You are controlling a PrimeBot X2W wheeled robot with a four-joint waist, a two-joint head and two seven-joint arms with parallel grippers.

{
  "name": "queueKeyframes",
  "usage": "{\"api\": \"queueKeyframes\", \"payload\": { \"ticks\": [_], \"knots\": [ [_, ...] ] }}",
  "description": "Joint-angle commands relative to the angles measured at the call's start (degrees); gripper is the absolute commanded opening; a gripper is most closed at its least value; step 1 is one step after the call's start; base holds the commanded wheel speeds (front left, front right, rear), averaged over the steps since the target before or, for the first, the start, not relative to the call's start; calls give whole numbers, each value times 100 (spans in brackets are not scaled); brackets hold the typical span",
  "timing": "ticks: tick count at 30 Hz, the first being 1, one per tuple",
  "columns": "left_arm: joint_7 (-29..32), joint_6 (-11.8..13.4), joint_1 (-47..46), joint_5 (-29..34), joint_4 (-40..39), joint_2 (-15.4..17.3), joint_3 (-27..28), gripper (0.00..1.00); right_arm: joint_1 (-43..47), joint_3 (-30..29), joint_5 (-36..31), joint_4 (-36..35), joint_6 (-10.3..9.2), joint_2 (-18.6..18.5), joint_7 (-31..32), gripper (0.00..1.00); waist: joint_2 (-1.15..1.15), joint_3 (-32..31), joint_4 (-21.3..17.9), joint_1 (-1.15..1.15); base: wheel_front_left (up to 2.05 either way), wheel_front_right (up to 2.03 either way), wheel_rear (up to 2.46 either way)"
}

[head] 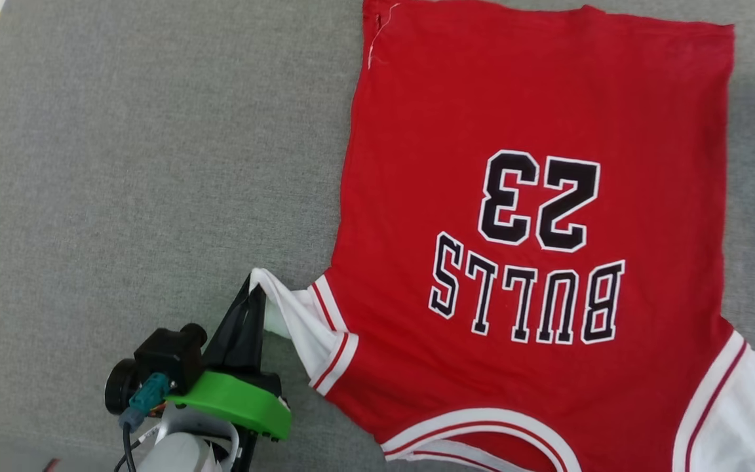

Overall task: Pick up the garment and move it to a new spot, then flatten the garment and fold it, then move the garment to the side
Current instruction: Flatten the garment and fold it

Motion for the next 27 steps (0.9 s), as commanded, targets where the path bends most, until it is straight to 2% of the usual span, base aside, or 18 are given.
{"api": "queueKeyframes", "payload": {
  "ticks": [1, 5, 10, 20, 21, 22, 27],
  "knots": [
    [-34, -56, -122, 118, -56, -85, 60, 0, -279, 0, -130, 175, -4, 110, 234, 100, 0, 626, 485, -1, 0, 0, 0],
    [-34, -190, -199, 296, -149, -266, 161, 0, -801, -63, -540, 611, -4, 347, 542, 100, 0, 908, 678, -1, 0, 0, 0],
    [-34, -323, -236, 488, -275, -466, 296, 0, -1117, -145, -1008, 1078, -4, 533, 564, 100, 0, 1179, 851, -1, 0, 0, 0],
    [-34, -543, -146, 732, -209, -768, 482, 0, -727, -172, -1228, 1749, -4, 678, 642, 99, 0, 1261, 879, -1, 0, 0, 0],
    [-34, -563, -132, 750, -192, -777, 508, 0, -714, -161, -1230, 1741, -4, 665, 633, 46, 0, 1246, 865, -1, 0, 0, 0],
    [-34, -577, -122, 766, -173, -783, 527, 0, -715, -150, -1230, 1724, -4, 653, 606, 0, 0, 1225, 853, -1, 0, 0, 0],
    [-34, -659, -38, 848, -13, -811, 627, 0, -789, -49, -1141, 1574, -4, 664, 315, 0, 0, 929, 743, -1, 0, 0, 0]
  ]
}}
